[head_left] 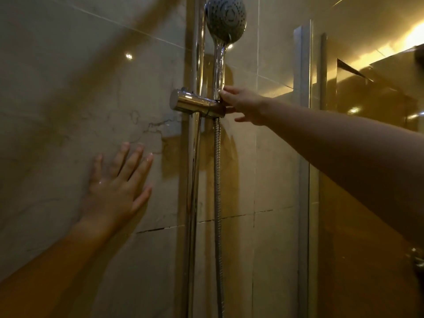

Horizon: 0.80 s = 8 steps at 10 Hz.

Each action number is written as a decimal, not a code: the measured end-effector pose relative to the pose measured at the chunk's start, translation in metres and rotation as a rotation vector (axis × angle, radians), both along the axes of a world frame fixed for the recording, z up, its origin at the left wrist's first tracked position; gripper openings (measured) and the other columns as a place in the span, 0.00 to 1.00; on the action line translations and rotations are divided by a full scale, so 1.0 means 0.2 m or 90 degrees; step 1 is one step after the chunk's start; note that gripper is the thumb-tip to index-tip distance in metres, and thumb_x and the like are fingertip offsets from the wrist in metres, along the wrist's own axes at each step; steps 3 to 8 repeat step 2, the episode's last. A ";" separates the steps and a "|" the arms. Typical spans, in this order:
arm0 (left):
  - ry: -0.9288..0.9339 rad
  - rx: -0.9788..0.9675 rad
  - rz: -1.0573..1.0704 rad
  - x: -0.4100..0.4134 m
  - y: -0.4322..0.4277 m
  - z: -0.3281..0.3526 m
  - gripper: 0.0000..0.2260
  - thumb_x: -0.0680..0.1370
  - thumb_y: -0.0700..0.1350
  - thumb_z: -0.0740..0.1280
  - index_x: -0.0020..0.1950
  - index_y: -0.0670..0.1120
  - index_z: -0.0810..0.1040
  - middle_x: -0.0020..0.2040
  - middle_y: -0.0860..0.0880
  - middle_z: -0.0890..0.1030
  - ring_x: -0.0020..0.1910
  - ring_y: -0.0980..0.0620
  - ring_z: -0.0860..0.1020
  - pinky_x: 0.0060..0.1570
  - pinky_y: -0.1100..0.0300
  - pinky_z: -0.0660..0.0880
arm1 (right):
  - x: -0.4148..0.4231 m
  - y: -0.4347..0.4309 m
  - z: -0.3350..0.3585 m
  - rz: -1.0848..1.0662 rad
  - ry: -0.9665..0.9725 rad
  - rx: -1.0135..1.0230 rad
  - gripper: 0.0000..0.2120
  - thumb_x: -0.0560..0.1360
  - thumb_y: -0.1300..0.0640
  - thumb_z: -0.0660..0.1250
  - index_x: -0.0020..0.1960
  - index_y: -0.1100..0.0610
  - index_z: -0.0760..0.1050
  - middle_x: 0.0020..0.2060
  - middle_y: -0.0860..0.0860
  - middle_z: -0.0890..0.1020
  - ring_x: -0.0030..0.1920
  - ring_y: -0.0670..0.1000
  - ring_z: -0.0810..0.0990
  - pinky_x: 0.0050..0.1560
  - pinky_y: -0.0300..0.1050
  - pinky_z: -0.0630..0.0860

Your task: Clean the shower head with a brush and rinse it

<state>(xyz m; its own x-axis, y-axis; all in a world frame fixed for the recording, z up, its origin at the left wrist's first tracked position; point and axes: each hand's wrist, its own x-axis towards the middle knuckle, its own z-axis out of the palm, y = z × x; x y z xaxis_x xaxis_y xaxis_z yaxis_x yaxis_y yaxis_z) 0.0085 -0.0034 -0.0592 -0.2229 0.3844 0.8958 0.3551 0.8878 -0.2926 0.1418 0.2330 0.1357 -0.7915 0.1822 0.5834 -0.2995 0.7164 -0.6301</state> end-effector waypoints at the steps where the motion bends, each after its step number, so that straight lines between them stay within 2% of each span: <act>1: 0.015 0.011 -0.028 -0.01 -0.01 0.00 0.30 0.76 0.59 0.48 0.77 0.49 0.54 0.78 0.48 0.53 0.77 0.49 0.46 0.72 0.42 0.44 | 0.02 0.02 -0.08 -0.027 0.032 0.052 0.15 0.83 0.52 0.54 0.66 0.56 0.70 0.52 0.50 0.78 0.52 0.48 0.76 0.59 0.48 0.72; 2: 0.009 0.027 -0.044 0.00 0.00 0.00 0.30 0.76 0.59 0.48 0.77 0.50 0.54 0.78 0.48 0.53 0.77 0.49 0.47 0.72 0.44 0.39 | 0.06 0.08 -0.28 -0.108 0.167 0.014 0.13 0.81 0.55 0.57 0.64 0.57 0.71 0.53 0.53 0.80 0.49 0.48 0.77 0.42 0.37 0.71; 8: 0.009 0.027 -0.044 0.00 0.00 0.00 0.30 0.76 0.59 0.48 0.77 0.50 0.54 0.78 0.48 0.53 0.77 0.49 0.47 0.72 0.44 0.39 | 0.06 0.08 -0.28 -0.108 0.167 0.014 0.13 0.81 0.55 0.57 0.64 0.57 0.71 0.53 0.53 0.80 0.49 0.48 0.77 0.42 0.37 0.71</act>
